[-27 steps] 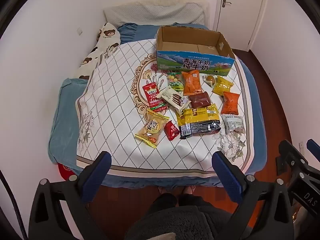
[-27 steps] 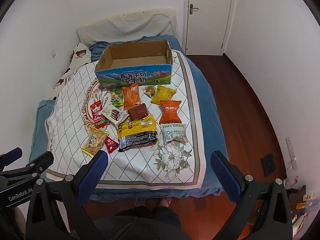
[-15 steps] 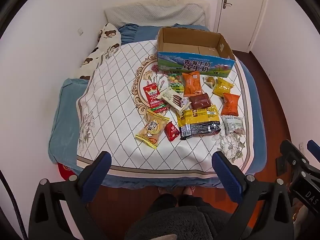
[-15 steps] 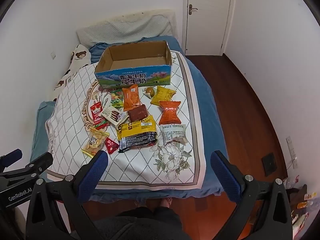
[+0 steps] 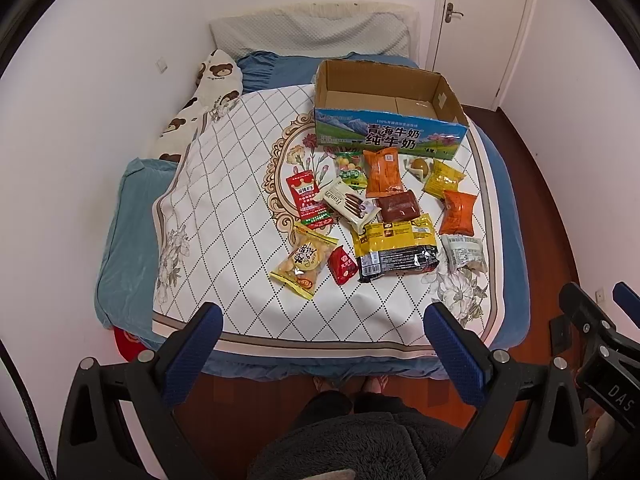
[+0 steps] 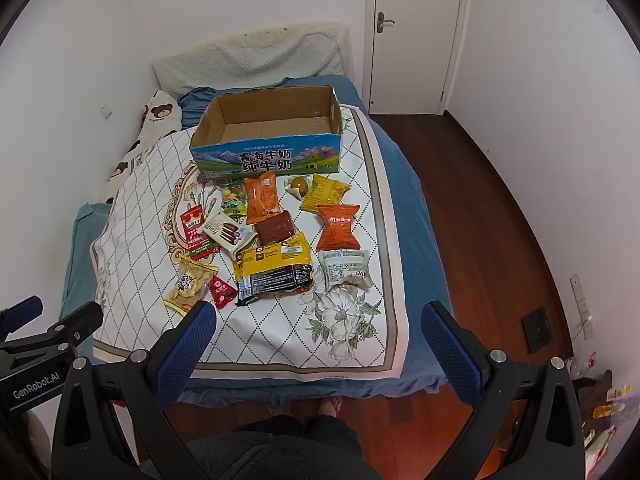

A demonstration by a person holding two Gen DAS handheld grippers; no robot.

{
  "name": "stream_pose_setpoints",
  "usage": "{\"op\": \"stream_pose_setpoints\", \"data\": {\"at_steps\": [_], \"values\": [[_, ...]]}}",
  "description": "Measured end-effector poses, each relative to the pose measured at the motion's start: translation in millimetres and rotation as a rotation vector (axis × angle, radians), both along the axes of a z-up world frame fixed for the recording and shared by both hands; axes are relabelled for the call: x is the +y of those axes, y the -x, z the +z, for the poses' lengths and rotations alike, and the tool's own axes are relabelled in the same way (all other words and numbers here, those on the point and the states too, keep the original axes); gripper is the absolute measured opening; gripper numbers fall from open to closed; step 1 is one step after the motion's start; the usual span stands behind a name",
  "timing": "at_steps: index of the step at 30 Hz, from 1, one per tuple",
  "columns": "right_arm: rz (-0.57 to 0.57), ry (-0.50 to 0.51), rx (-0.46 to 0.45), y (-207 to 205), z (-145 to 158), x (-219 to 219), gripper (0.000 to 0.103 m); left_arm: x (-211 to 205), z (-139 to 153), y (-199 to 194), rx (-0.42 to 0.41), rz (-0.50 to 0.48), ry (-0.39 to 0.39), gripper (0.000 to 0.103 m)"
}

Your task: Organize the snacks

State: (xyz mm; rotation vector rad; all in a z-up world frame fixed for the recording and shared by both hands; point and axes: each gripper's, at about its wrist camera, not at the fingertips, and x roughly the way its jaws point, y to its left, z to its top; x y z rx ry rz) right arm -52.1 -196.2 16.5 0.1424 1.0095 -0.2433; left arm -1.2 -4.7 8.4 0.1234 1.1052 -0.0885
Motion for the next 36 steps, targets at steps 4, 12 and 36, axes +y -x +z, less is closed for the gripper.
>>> {"op": "stream_pose_setpoints", "data": {"at_steps": [4, 12, 36], "values": [[0.002, 0.001, -0.005, 1.9, 6.5, -3.2, 0.103, 0.3, 0.6, -0.3, 0.001, 0.0, 0.002, 0.103], [0.001, 0.004, -0.017, 6.0, 6.3, -0.9, 0.103, -0.6, 4.2, 0.8, -0.005, -0.006, 0.004, 0.103], [0.011, 0.003, -0.06, 12.9, 16.4, 0.9, 0.103, 3.7, 15.7, 11.2, -0.042, -0.014, 0.025, 0.103]]}}
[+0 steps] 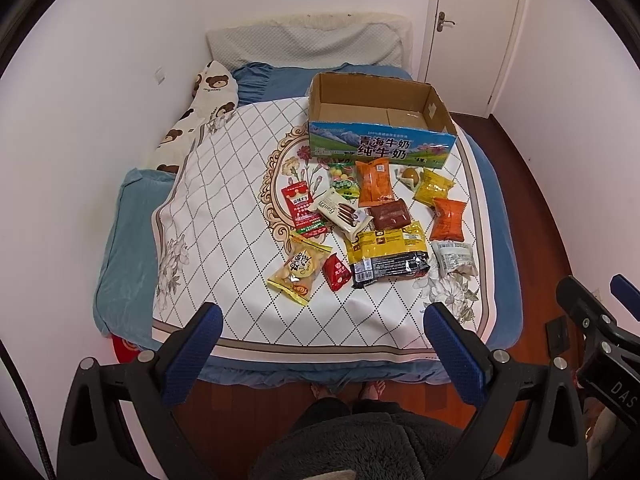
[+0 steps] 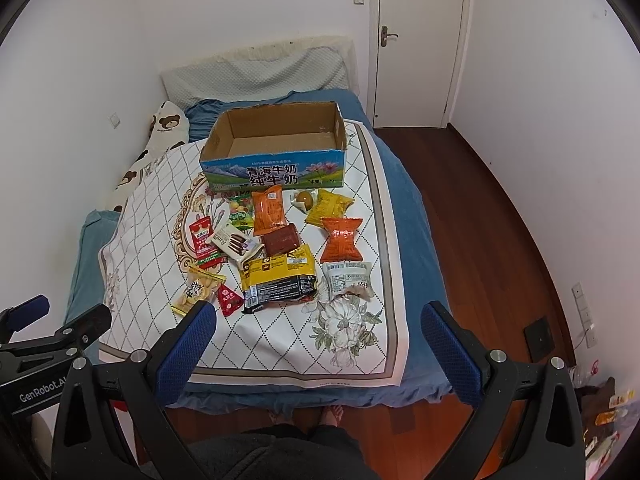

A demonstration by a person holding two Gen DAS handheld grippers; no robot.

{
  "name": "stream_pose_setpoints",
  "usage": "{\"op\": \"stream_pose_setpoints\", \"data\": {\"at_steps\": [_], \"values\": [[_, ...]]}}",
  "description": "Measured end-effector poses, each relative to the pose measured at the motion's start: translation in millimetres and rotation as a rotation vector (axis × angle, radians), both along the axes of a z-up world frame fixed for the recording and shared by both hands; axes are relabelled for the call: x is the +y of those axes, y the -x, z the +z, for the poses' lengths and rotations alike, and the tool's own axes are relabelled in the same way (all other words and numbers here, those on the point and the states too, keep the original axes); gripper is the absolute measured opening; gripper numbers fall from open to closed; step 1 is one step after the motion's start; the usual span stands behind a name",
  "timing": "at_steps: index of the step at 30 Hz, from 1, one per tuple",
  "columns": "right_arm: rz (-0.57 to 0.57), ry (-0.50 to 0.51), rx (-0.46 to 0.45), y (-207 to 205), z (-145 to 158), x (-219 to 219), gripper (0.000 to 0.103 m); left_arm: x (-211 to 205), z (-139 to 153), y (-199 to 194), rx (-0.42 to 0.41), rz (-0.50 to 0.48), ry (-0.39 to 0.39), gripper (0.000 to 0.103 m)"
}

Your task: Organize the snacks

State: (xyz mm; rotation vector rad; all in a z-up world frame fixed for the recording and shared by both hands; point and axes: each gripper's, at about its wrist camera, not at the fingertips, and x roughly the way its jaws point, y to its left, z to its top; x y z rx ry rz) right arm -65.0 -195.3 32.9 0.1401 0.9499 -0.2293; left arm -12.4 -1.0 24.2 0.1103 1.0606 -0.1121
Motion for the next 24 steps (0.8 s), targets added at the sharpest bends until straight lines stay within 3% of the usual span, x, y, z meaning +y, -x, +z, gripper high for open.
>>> {"op": "stream_pose_setpoints", "data": {"at_steps": [24], "values": [[0.02, -0.008, -0.019, -10.8, 3.4, -1.8, 0.103, 1.7, 5.0, -8.9, -0.012, 0.009, 0.01, 0.103]]}}
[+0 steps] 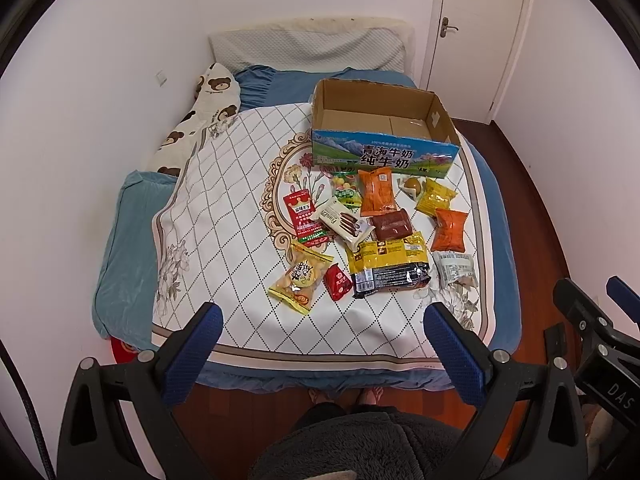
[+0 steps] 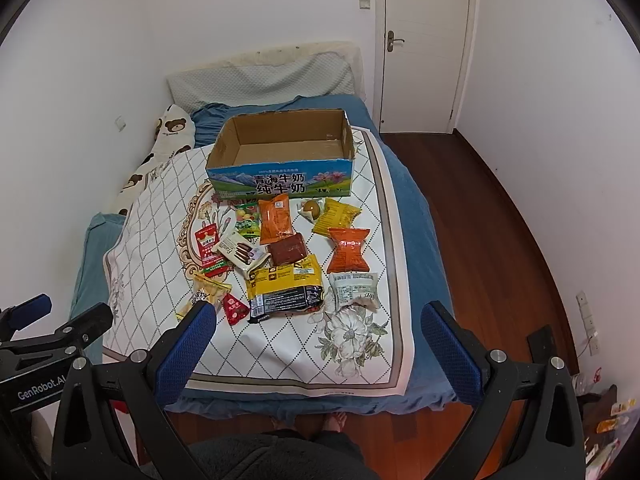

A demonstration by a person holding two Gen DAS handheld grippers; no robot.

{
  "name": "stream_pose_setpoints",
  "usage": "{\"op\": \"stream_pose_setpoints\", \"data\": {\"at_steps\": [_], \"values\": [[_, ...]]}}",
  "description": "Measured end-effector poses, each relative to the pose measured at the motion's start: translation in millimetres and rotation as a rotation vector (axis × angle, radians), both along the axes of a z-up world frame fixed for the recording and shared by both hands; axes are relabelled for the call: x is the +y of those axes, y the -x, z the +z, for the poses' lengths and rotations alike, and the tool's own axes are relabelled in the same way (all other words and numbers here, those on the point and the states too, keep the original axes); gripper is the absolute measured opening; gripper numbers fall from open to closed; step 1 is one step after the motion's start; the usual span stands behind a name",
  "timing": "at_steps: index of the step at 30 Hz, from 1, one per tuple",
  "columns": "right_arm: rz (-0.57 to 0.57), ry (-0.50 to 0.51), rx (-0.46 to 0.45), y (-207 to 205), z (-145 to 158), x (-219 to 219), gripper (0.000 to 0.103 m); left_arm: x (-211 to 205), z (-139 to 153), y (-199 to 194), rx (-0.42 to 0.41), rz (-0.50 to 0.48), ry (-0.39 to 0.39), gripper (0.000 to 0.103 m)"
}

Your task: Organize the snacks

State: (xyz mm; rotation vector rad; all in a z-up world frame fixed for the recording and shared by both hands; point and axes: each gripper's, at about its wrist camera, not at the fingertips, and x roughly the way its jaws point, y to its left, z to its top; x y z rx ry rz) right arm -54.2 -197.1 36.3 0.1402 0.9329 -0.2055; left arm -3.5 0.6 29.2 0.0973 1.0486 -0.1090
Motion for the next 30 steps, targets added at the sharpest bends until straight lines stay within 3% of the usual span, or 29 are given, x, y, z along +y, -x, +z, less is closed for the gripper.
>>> {"op": "stream_pose_setpoints", "data": {"at_steps": [11, 16, 20, 24, 30], "values": [[-0.007, -0.02, 0.015, -11.4, -6.7, -4.8, 0.103, 1.8, -4.5, -13.9, 0.018, 0.003, -0.001, 0.103], [-0.052, -0.11, 0.057, -30.2, -29.9, -18.3, 0.103, 5.8, -18.2, -34.8, 0.002, 0.034, -0.031, 0.103], [-0.095, -0.267, 0.148, -59.7, -76.0, -28.8, 0.103, 13.1, -51.5, -64.4, 0.007, 0.04, -0.138, 0.103], [-0.138, -0.43, 0.265, -95.4, -143.6, -30.3, 0.103, 19.1, -103.2, -95.2, 0.051, -0.027, -0.279, 0.103], [-0.238, -0.569, 0.428, -146.1, -253.3, -24.6, 0.103, 29.6, -194.4, -140.0, 0.164, -0.157, -0.42, 0.103]]}}
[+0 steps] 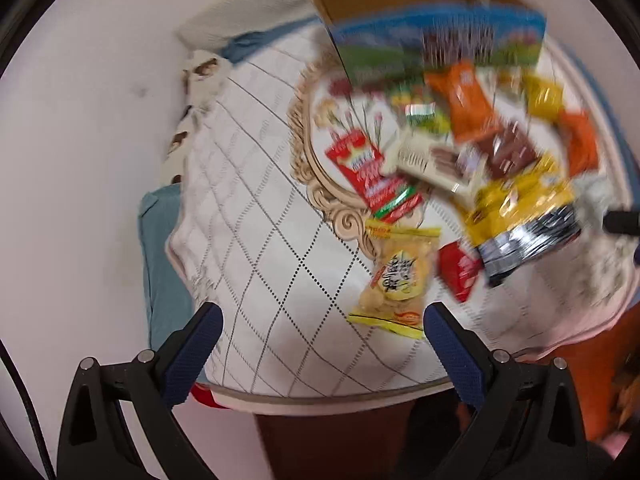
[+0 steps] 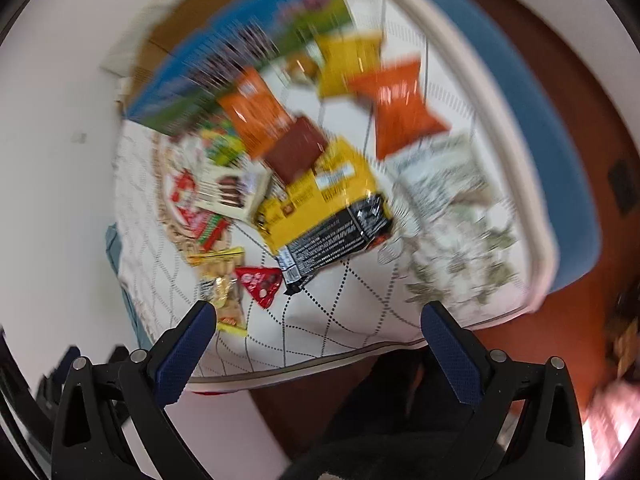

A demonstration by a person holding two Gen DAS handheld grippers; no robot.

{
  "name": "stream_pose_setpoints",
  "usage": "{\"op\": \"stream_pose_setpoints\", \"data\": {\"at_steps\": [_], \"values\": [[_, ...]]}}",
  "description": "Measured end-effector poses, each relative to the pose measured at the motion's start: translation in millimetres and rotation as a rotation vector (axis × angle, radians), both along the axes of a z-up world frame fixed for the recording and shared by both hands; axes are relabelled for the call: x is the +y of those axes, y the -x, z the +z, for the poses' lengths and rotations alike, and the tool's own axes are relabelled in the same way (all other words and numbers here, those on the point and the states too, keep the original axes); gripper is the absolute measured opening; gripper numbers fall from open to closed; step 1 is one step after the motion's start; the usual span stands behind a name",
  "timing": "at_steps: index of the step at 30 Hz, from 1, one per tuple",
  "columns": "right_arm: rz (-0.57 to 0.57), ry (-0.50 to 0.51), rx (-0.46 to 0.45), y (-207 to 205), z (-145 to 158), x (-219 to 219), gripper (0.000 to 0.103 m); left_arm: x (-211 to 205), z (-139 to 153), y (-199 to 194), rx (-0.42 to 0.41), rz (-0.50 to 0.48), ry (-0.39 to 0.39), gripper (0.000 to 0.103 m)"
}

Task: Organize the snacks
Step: 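Grasp the yellow bread bag with left tool while right tool grasps yellow-black biscuit bag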

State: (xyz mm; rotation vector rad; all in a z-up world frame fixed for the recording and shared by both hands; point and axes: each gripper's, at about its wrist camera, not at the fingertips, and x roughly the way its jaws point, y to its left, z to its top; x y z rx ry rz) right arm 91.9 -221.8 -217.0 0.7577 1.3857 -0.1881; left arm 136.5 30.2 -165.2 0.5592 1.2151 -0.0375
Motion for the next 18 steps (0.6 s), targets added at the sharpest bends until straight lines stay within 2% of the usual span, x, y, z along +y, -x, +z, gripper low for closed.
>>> {"op": "stream_pose_setpoints", "data": {"at_steps": [6, 10, 14, 18], "values": [[-0.112, -0.052, 0.102, -42.7, -66.6, 6.1, 0.103, -4.2, -76.2, -41.3, 0.204, -0.08, 0.025, 0.103], [-0.25, -0.099, 0.164, -64.0, -99.2, 5.1, 0.103, -11.1, -108.0, -59.6, 0.297, -0.083, 0.065, 0.103], [-0.358, -0.022, 0.25, -83.1, -123.5, 5.5, 0.103, -13.8, -128.3, -66.2, 0.338, -0.063, 0.095, 0.103], [-0.315, 0.062, 0.297, -100.2, -128.0, 18.1, 0.103, -10.5, -136.6, -61.1, 0.352, -0.04, 0.147, 0.103]]}}
